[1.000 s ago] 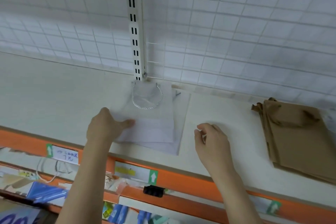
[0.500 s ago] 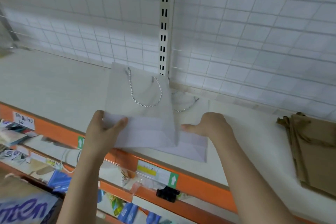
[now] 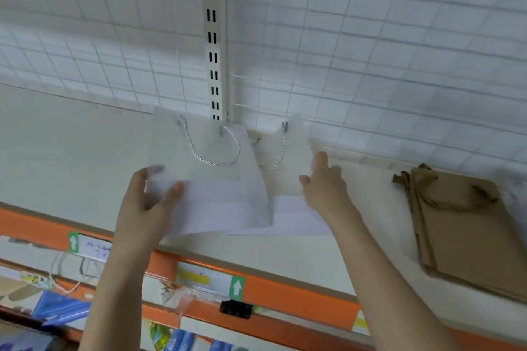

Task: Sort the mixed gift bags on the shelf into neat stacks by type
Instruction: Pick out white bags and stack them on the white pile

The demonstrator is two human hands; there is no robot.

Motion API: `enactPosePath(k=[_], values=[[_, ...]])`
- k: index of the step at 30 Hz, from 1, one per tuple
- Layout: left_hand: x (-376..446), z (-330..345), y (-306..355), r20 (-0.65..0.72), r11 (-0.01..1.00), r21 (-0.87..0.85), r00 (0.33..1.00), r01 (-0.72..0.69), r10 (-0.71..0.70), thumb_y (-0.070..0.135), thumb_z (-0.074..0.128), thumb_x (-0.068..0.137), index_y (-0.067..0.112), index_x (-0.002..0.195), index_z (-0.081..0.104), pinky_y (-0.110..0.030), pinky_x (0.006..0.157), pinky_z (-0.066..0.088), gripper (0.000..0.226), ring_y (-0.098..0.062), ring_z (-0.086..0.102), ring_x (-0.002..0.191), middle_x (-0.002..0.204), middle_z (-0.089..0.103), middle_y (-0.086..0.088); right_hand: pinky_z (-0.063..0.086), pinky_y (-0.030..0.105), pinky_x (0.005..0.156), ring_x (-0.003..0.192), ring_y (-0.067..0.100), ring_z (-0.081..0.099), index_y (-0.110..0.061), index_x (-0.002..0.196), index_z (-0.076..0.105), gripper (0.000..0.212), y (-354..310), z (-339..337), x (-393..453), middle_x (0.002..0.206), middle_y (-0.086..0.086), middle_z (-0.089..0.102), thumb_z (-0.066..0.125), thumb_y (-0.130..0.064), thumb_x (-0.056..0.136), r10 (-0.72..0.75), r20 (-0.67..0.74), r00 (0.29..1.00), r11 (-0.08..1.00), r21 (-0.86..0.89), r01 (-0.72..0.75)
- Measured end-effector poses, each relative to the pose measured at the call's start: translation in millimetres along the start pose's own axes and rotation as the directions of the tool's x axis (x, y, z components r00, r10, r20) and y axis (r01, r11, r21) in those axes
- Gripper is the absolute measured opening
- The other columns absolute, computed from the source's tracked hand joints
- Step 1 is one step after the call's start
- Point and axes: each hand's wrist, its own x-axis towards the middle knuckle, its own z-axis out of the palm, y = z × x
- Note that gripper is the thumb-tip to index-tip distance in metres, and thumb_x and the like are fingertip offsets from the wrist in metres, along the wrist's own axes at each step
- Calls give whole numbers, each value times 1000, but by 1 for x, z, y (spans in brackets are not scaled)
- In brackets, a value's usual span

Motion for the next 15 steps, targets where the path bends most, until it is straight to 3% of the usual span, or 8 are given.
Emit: enactPosePath(k=[4, 7, 11, 13, 15], values=[[-12, 27, 9, 40, 990, -124, 997, -65, 70, 19, 64, 85, 38, 133, 42, -27, 81, 48, 56, -17, 56, 94, 116, 57, -8, 33, 33, 65, 76, 32, 48, -18, 122, 30, 23, 24, -38, -8, 89, 10, 47, 31, -24, 100, -98, -181, 979, 993, 48, 108], [-26, 59, 26, 83, 969, -232, 991, -83, 105, 11, 58, 89, 40, 133, 42, -12, 61, 51, 55, -6, 61, 85, 111, 61, 0, 37, 34, 53, 64, 29, 50, -19, 116, 36, 17, 52, -75, -17, 66, 4, 48, 36, -22, 99, -168, -319, 933, 972, 104, 210], [-56, 108, 50, 145, 941, -323, 977, -103, 157, 13, 55, 90, 53, 121, 48, -18, 57, 54, 51, -3, 66, 79, 100, 67, 9, 43, 24, 61, 69, 18, 55, -26, 125, 43, 28, 117, -126, -41, 70, -2, 56, 42, -26, 97, -104, -398, 912, 941, 257, 220], [-77, 140, 59, 172, 921, -378, 971, -93, 168, 11, 52, 91, 48, 123, 50, -22, 65, 57, 49, -6, 67, 84, 101, 69, 14, 39, 7, 57, 64, 4, 54, -29, 127, 47, 32, 158, -150, -59, 75, -4, 61, 44, -25, 96, -65, -418, 906, 936, 288, 201], [-105, 176, 67, 189, 904, -418, 965, -87, 181, 9, 50, 92, 40, 126, 50, -20, 67, 56, 46, -5, 67, 83, 97, 69, 17, 38, 2, 59, 67, 10, 57, -31, 129, 50, 35, 202, -171, -78, 85, 5, 67, 45, -23, 95, -44, -433, 901, 941, 284, 183]])
